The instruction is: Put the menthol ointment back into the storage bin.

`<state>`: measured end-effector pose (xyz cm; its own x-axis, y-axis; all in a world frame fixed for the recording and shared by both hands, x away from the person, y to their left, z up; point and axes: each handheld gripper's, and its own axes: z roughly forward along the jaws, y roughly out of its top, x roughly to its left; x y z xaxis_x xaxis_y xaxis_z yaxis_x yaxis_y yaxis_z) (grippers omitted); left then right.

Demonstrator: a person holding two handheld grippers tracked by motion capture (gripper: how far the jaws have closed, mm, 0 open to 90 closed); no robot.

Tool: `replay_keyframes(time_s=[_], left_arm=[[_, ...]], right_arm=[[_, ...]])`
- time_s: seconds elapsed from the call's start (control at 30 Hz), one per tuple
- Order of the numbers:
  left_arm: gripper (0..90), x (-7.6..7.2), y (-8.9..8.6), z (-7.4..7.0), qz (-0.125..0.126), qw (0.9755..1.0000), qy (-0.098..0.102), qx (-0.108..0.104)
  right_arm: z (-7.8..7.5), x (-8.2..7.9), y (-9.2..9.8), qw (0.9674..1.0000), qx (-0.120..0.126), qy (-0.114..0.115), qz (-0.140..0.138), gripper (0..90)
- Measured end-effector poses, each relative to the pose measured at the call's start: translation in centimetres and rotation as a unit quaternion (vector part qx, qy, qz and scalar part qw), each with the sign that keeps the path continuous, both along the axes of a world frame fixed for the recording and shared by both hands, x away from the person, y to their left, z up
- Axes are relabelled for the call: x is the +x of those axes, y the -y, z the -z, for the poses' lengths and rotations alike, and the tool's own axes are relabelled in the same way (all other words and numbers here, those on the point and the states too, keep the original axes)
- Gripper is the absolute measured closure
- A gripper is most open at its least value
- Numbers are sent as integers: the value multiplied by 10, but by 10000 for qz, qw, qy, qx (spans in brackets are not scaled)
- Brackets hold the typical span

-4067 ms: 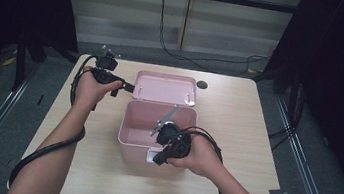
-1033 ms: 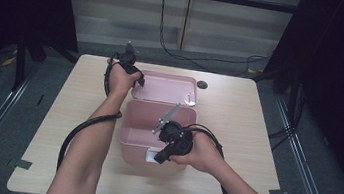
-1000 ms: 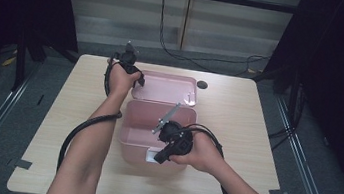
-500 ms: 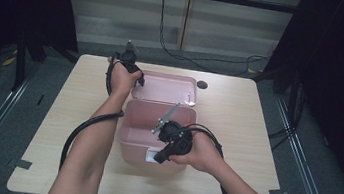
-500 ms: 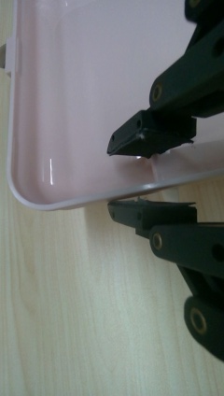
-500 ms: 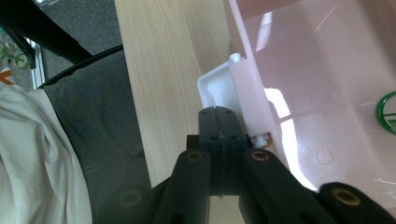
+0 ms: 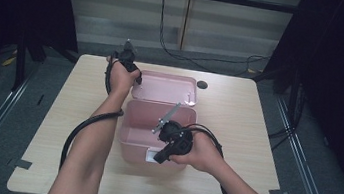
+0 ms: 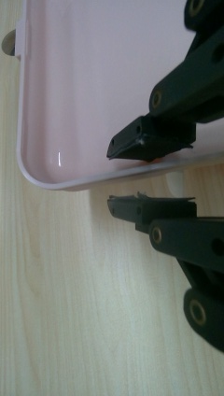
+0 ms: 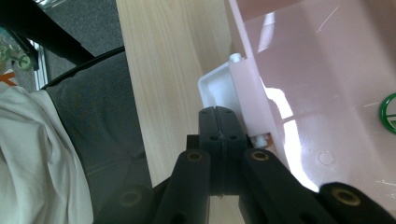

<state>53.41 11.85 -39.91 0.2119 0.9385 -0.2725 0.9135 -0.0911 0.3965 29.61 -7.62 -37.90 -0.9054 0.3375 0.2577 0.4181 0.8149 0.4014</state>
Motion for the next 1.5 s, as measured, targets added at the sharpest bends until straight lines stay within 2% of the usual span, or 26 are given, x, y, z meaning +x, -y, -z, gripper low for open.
replay_keyframes(time_s=[0.03, 0.1, 0.2, 0.5, 0.9, 1.27, 1.5], left_arm=[[771, 0, 1, -1, -51, 10000, -1, 17], [822, 0, 2, -4, -51, 10000, -53, 8], [843, -1, 2, -9, 19, 9999, -64, 76], [852, -2, -1, -15, -54, 9998, -118, 145], [861, -6, -6, -33, -110, 9998, 25, 133], [871, -9, -11, -51, -167, 9998, -7, 122], [876, -9, -13, -61, -136, 9997, -120, 185]], right_arm=[[0, 0, 0, 10000, 8, -7, -6, 900], [0, 0, 0, 10000, 15, -16, -3, 900], [1, 0, -1, 10000, 6, -45, 11, 900], [1, 0, -1, 10000, -15, -32, 36, 900], [0, 0, -4, 10000, -77, -27, 20, 900], [1, 0, -7, 9999, -89, -36, 37, 900], [2, 0, -9, 9999, -103, -48, 40, 900]])
